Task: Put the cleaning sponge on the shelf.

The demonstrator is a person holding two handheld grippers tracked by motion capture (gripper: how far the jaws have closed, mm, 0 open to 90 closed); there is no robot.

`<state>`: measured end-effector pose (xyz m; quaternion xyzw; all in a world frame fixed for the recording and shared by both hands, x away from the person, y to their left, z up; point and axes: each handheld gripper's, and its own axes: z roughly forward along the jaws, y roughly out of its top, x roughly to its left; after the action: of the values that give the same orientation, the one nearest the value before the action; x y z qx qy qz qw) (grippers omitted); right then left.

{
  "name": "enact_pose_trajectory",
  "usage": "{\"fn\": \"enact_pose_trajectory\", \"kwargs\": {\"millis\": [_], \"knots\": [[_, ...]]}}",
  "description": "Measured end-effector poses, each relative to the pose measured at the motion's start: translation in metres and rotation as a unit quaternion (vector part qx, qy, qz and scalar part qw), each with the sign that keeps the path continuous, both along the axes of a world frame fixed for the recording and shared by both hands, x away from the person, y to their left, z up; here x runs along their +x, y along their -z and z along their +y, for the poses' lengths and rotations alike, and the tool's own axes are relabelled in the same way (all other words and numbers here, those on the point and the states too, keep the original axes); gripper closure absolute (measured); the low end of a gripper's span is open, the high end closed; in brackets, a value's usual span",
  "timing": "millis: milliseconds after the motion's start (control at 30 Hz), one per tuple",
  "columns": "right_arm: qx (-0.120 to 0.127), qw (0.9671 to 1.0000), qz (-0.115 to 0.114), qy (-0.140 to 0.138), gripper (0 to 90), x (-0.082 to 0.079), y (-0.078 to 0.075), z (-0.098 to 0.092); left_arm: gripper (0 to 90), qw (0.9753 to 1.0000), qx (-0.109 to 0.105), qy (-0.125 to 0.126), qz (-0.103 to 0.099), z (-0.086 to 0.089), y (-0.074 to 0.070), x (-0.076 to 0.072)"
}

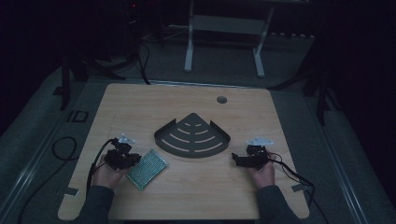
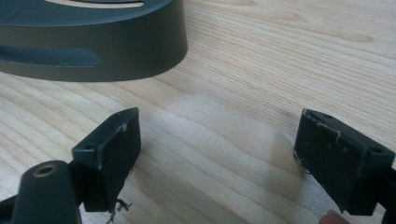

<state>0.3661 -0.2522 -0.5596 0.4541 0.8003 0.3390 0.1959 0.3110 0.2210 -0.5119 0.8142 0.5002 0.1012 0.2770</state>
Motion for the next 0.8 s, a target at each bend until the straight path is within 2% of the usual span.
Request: {"fn": "enact_pose_trajectory", "kwargs": {"millis": [267,633,800], "knots": [[0.000,1.0000,0.000,0.000,14.1,0.000,0.000,0.000,77.0,0.9997,-0.009,-0.007,0.023,0.005,-0.002,0.003],[0.000,1.0000,0.000,0.000,14.1,0.000,0.000,0.000,71.9,0.9985,-0.018,0.007,0.051,0.002,0.002,0.009],[0.000,1.0000,0.000,0.000,14.1,0.000,0.000,0.000,71.2,0.9980,-0.009,0.017,0.061,0.000,0.000,0.012]]}}
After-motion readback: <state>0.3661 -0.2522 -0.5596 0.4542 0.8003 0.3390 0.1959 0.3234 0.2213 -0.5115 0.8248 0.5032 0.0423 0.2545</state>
